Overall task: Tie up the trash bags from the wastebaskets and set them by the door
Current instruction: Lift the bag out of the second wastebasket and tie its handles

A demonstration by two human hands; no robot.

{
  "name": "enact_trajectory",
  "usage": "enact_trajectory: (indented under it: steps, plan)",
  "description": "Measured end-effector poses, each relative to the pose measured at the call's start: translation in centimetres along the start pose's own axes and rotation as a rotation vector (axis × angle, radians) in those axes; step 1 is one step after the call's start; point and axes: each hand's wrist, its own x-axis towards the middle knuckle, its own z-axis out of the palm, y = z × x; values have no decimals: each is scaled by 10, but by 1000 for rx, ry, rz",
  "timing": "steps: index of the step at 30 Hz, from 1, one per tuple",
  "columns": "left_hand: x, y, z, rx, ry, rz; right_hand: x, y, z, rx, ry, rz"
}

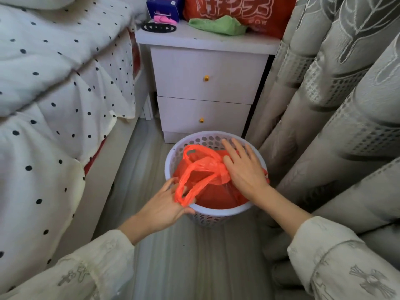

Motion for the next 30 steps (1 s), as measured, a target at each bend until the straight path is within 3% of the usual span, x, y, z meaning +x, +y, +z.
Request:
enact_trajectory:
  steps: [4,8,14,18,25,28,30]
  plan:
    - [1,3,2,-64,-10,-2,17,0,3,125,-116,93]
    - [11,5,2,-18,17,26,29,1,-3,113,-85,160]
    - [16,-3,9,-8,53,31,34,15,-21,306,153,370]
    - [21,-4,6,45,36,-7,53,22,-43,286,256,324]
    - [16,-31,0,17,78,-266,73,33,-75,235,435,387]
    - [24,-47,-5,-178,-76,-550,76,32,-97,252,506,360]
    - [29,-55,-8,-341,-68,-663,74,32,-113,244,524,338]
